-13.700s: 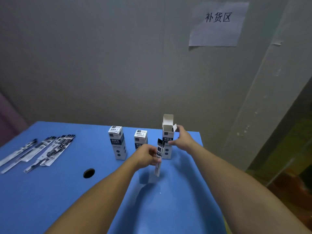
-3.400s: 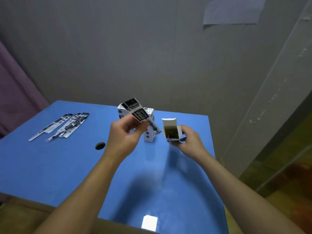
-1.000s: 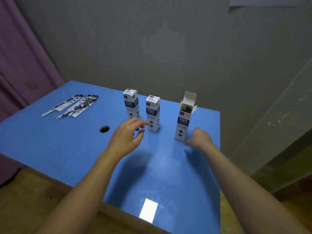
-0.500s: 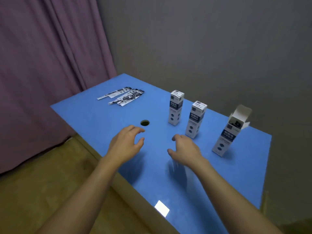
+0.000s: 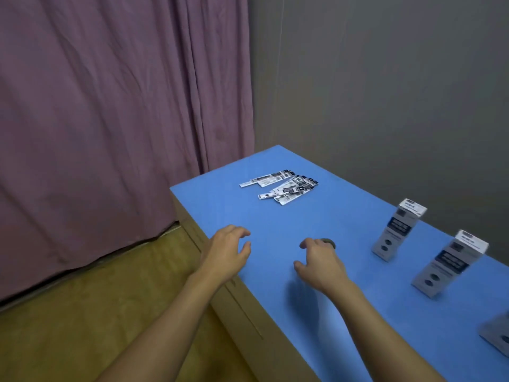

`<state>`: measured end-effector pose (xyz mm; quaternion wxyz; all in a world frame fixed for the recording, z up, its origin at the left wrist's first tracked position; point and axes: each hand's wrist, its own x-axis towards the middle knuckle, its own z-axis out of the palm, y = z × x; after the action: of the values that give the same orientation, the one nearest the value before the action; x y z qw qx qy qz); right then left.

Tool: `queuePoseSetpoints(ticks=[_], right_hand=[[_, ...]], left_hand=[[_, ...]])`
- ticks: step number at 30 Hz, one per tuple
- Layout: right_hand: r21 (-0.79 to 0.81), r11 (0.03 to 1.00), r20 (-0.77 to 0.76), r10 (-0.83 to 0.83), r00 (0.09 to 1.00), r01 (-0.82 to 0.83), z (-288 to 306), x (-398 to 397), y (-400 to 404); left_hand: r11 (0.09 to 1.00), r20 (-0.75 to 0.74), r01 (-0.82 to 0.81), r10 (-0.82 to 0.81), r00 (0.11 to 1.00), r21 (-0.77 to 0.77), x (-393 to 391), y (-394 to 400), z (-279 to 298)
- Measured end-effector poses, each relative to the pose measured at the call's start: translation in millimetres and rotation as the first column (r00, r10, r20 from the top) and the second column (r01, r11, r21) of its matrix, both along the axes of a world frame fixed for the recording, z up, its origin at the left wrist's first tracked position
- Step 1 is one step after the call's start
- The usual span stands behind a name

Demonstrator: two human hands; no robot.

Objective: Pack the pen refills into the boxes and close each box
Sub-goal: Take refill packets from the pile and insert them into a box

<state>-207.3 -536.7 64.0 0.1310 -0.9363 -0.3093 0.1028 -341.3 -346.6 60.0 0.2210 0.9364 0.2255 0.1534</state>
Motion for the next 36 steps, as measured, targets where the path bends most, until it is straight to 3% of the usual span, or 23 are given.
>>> queuePoseSetpoints(ticks=[17, 36], right_hand=[[0.047, 0.989, 0.019, -0.143, 0.99, 0.142, -2.6, 45.7, 120.5], [0.11, 0.947, -0.061, -0.297, 0.953, 0.303, -25.9, 200.7, 216.5]], left_hand=[[0.984, -0.078, 0.18, -0.178, 0.981, 0.01, 73.5, 126.7, -9.8], [0.978, -0.21, 0.208, -0.205, 0.956, -0.011, 270.6, 229.0, -30.7]])
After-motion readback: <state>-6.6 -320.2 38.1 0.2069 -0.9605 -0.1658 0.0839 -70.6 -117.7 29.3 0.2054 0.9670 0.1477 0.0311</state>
